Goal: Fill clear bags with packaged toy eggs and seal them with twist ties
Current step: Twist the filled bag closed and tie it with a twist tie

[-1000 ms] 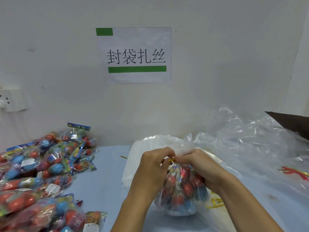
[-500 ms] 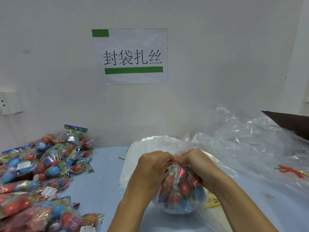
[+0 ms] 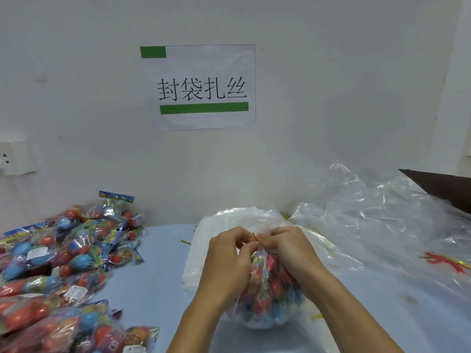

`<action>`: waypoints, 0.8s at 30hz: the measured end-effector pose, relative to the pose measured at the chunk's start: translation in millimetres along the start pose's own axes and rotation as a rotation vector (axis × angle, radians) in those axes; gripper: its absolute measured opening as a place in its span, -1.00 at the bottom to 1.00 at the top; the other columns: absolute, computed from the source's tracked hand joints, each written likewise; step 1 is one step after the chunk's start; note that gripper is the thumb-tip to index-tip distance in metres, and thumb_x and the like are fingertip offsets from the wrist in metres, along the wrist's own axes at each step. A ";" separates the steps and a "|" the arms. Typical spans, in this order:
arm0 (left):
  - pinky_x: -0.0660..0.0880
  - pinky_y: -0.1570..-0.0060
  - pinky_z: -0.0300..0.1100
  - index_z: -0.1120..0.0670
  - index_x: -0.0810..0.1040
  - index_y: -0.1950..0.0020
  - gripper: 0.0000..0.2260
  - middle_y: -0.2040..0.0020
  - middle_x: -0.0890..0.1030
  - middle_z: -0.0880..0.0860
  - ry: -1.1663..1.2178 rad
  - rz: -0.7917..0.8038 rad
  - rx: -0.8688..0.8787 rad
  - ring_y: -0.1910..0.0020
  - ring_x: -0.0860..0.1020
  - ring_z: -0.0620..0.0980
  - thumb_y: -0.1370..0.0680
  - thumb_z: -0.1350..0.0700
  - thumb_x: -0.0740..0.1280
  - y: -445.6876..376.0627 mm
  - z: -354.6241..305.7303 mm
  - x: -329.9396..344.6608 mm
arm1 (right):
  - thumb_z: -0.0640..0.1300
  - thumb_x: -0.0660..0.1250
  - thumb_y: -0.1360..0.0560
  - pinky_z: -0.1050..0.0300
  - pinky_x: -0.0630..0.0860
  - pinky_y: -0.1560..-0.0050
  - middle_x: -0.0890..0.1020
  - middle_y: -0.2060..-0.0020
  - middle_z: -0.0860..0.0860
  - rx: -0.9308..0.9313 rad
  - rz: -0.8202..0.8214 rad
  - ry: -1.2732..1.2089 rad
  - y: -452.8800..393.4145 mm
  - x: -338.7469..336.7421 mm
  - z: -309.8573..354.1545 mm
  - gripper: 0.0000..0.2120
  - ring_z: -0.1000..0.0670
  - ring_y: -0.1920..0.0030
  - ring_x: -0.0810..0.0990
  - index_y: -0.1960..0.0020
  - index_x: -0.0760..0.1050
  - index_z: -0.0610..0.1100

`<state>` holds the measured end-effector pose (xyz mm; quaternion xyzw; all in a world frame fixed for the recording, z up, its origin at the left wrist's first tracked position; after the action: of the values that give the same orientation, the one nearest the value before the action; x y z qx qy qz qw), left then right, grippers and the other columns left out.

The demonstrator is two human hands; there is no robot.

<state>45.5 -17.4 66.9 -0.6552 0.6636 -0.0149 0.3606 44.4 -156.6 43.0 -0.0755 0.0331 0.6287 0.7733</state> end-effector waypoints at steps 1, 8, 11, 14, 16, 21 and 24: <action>0.40 0.23 -0.48 0.02 0.60 0.27 -0.81 0.27 0.64 -0.08 0.040 -0.002 -0.062 0.18 0.56 -0.20 -0.54 0.19 0.40 -0.7 4.4 -1.3 | -0.17 0.41 -0.53 0.13 0.56 0.19 0.71 0.24 -0.20 -0.020 -0.007 -0.001 1.1 1.8 1.2 -0.81 -0.06 0.21 0.69 0.21 0.67 -0.23; 0.55 0.16 -0.04 0.26 0.63 0.27 -0.81 0.28 0.68 0.19 0.357 0.074 -0.452 0.28 0.61 0.08 -0.54 0.25 0.36 1.4 29.9 0.1 | -0.16 0.46 -0.50 0.10 0.62 0.11 0.73 0.29 -0.01 -0.195 -0.092 0.014 8.9 7.2 14.3 -0.85 0.00 0.21 0.71 0.23 0.71 -0.14; 0.54 0.24 -0.14 0.25 0.65 0.27 -0.85 0.26 0.67 0.18 0.561 0.104 -0.600 0.30 0.64 0.09 -0.48 0.28 0.35 6.1 39.9 4.9 | -0.22 0.50 -0.48 0.22 0.55 0.30 0.72 0.34 -0.05 -0.250 -0.092 -0.057 11.7 5.5 21.8 -0.84 0.06 0.34 0.64 0.28 0.68 -0.19; 0.47 0.34 -0.26 0.27 0.63 0.26 -0.87 0.29 0.61 0.14 0.571 0.105 -0.578 0.32 0.58 0.03 -0.46 0.25 0.36 4.7 40.6 4.2 | -0.24 0.52 -0.46 0.31 0.50 0.36 0.70 0.39 0.00 -0.242 -0.095 -0.071 11.8 5.6 23.0 -0.79 0.11 0.38 0.63 0.35 0.68 -0.10; 0.47 0.27 -0.20 0.29 0.64 0.21 -0.87 0.27 0.63 0.12 0.527 0.067 -0.529 0.28 0.58 0.04 -0.47 0.25 0.37 1.3 40.1 0.9 | -0.22 0.53 -0.45 0.33 0.50 0.35 0.71 0.38 0.03 -0.203 -0.104 -0.087 10.7 5.2 19.1 -0.77 0.12 0.36 0.66 0.36 0.67 -0.06; 0.61 0.00 0.06 0.10 0.70 0.20 -0.87 0.18 0.71 0.08 0.469 0.059 -0.333 0.09 0.68 0.12 -0.50 0.28 0.43 -4.0 27.9 -5.5 | -0.16 0.50 -0.49 0.34 0.56 0.31 0.74 0.30 0.04 -0.135 -0.101 -0.160 8.8 2.9 12.1 -0.88 0.09 0.26 0.72 0.23 0.70 -0.08; 0.64 0.03 -0.02 0.11 0.68 0.16 -0.93 0.17 0.72 0.07 0.437 0.063 -0.225 0.10 0.70 0.08 -0.49 0.26 0.47 -5.3 21.4 -6.8 | -0.16 0.49 -0.50 0.36 0.55 0.33 0.74 0.30 0.06 -0.135 -0.105 -0.171 9.0 2.2 11.9 -0.88 0.11 0.25 0.72 0.22 0.70 -0.06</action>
<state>60.0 -2.5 56.8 -0.6515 0.7435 -0.0709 0.1334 35.5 -150.8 53.8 -0.0748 -0.0793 0.5925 0.7982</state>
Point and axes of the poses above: each hand's wrist, its own y-axis away from the middle knuckle, its own x-axis out of the palm, z = x × y, the point moved 8 cm from there along -y, towards the middle knuckle
